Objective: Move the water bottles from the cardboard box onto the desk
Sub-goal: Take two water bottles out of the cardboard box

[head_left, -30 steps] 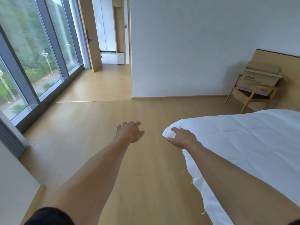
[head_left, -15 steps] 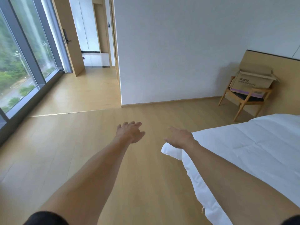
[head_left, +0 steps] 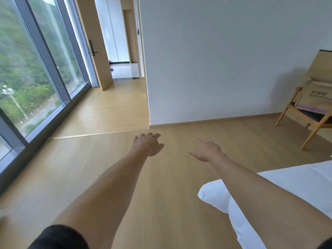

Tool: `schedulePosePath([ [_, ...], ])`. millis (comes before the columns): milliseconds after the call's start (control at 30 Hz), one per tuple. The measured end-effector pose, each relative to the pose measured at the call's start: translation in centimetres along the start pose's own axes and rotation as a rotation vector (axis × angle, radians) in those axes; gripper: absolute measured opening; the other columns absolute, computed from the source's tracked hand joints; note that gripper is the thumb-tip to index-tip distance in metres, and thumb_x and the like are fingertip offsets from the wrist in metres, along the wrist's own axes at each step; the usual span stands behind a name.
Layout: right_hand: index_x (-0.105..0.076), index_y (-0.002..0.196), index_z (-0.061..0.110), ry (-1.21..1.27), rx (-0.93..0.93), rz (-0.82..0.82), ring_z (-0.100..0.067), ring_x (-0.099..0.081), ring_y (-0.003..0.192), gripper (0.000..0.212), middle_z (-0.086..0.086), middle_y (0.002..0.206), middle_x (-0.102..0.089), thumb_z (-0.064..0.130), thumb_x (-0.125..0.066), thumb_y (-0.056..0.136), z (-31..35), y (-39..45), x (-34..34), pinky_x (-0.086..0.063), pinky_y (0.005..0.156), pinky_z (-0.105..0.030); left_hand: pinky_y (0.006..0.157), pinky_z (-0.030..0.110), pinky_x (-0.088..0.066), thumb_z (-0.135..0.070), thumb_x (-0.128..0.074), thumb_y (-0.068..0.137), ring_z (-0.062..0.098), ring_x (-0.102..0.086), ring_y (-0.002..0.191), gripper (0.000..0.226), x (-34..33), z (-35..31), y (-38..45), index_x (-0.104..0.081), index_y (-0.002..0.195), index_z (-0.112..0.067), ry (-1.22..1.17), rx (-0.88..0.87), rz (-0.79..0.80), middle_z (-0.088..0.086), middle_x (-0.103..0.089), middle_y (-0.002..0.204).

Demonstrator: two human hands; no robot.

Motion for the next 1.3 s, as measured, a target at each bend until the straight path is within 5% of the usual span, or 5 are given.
schedulePosePath([
  [467, -0.038, 0.149, 0.028, -0.006, -0.015, 0.002, -0.031, -0.047, 0.134, 0.063, -0.008, 0.146, -0.051, 0.055, -0.050, 0.094, -3.5, 20.9, 3.5, -0.040, 0.105, -0.041, 0.114, 0.043, -0.032, -0.051, -0.039, 0.102, 0.027, -0.036, 0.142, 0.057, 2.1, -4.2, 22.5, -0.028, 0.156, -0.034, -0.023, -0.038, 0.016, -0.002, -0.036, 0.159],
  [1033, -0.040, 0.149, 0.029, 0.095, -0.439, -0.076, -0.030, -0.049, 0.132, 0.061, -0.008, 0.145, -0.052, 0.047, -0.053, 0.092, -14.2, 42.7, 11.9, -0.042, 0.105, -0.039, 0.106, 0.040, -0.037, -0.049, -0.039, 0.101, 0.027, -0.044, 0.133, 0.055, 7.5, -17.3, 55.2, -0.034, 0.153, -0.032, 0.010, -0.449, 0.023, 0.002, -0.045, 0.149],
  [1300, -0.038, 0.149, 0.030, 0.150, -0.659, -0.099, -0.030, -0.047, 0.135, 0.064, -0.008, 0.146, -0.051, 0.057, -0.055, 0.093, -22.0, 47.5, 13.8, -0.040, 0.104, -0.040, 0.102, 0.040, -0.037, -0.050, -0.040, 0.101, 0.027, -0.045, 0.131, 0.051, 6.8, -26.9, 63.8, -0.039, 0.148, -0.031, 0.025, -0.644, 0.079, 0.003, -0.047, 0.146],
])
Point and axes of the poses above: each hand's wrist, its own y-axis towards the middle knuckle, its own x-axis out of the back of the hand, z = x × y, the point moved 9 cm from there along y, towards the middle knuckle
